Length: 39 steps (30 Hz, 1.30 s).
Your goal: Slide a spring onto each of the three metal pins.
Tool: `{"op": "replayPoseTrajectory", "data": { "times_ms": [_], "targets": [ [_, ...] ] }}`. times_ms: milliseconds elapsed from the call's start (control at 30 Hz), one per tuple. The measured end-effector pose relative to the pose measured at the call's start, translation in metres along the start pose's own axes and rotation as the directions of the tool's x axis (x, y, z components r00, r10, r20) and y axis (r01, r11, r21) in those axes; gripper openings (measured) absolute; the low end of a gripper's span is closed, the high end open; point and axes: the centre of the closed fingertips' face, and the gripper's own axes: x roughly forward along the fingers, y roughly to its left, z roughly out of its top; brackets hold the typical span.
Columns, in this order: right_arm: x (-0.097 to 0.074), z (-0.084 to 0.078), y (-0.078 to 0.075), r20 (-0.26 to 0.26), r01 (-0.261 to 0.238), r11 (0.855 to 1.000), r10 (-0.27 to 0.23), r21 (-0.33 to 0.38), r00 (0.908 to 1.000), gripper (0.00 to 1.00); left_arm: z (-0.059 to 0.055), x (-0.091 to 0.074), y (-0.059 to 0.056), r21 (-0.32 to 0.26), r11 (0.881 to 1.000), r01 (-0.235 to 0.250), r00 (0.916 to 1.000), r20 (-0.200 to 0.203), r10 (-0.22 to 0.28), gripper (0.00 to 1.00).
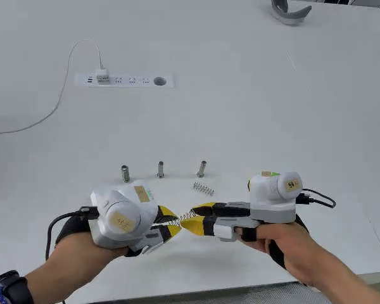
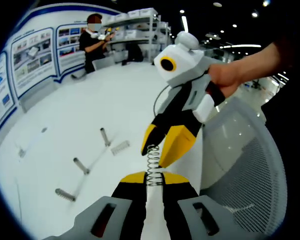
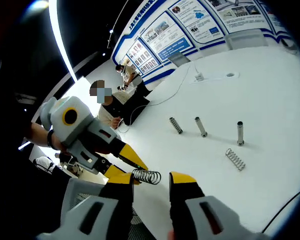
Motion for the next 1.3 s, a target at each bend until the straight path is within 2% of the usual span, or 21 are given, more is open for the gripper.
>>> {"op": "replayPoseTrajectory", "data": {
  "times_ms": [400,700,1067,1300],
  "targets": [
    [-0.002,0.001,0.009,0.002,-0.039,0.999,0.039,0.033,0.9993,0.17,0.001,0.000,-0.004,0.035,0.999,0.022,0.9997,-0.007,-0.022,0.11],
    [-0.004,0.006,0.012,-0.008,-0.049,0.999,0.049,0.022,0.9987,0.14,0.003,0.001,-0.002,0.051,0.998,0.021,0.9998,-0.007,-0.021,0.11],
    [-0.010,0.020,0.015,-0.019,-0.032,0.999,0.031,-0.042,0.9993,0.13,0.015,0.006,0.004,0.047,0.999,0.014,0.9995,0.027,-0.015,0.11],
    [-0.013,0.020,0.015,-0.096,-0.028,0.991,0.016,-0.131,0.9952,0.13,0.025,0.004,0.004,0.053,0.998,0.023,0.9978,0.061,-0.026,0.11]
  ]
}}
